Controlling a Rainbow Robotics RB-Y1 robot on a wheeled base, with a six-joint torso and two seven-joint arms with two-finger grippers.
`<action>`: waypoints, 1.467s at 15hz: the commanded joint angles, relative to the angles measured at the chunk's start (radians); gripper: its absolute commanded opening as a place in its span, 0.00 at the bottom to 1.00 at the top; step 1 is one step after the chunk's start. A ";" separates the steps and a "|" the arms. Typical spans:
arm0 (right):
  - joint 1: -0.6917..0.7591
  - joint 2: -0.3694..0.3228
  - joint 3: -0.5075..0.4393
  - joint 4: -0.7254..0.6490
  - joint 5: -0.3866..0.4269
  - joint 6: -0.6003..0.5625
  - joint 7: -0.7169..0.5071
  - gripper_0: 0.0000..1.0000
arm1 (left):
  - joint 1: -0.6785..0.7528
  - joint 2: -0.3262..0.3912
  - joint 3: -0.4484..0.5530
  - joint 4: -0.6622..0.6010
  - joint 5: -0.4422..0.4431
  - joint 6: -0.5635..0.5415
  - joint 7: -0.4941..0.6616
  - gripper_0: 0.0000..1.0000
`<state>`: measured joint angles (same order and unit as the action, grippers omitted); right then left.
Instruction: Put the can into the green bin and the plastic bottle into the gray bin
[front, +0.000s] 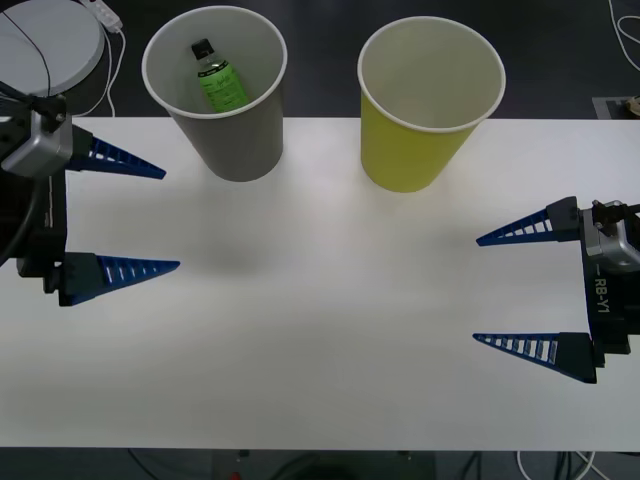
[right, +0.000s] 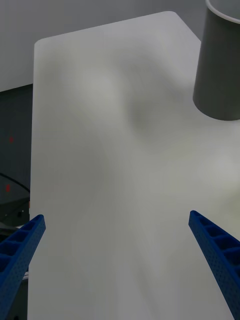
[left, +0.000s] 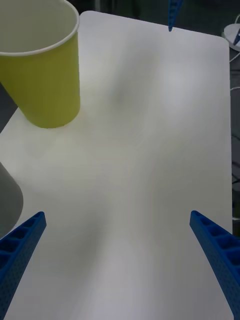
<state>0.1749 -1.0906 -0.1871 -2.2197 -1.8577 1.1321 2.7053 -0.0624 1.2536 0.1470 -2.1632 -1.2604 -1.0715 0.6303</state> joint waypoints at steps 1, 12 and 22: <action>0.000 0.000 0.000 0.000 0.000 0.000 0.000 1.00 | 0.016 0.001 0.051 0.055 0.084 -0.113 -0.107 1.00; 0.000 0.000 0.000 0.000 0.000 0.000 0.000 1.00 | 0.236 0.001 0.201 0.014 0.102 -0.133 -0.296 1.00; 0.000 0.000 0.000 0.000 0.000 0.000 0.000 1.00 | 0.248 0.000 0.224 0.011 0.121 -0.157 -0.319 1.00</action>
<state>0.1749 -1.0906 -0.1871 -2.2197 -1.8577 1.1321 2.7053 0.1857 1.2535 0.3713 -2.1522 -1.1469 -1.2286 0.3147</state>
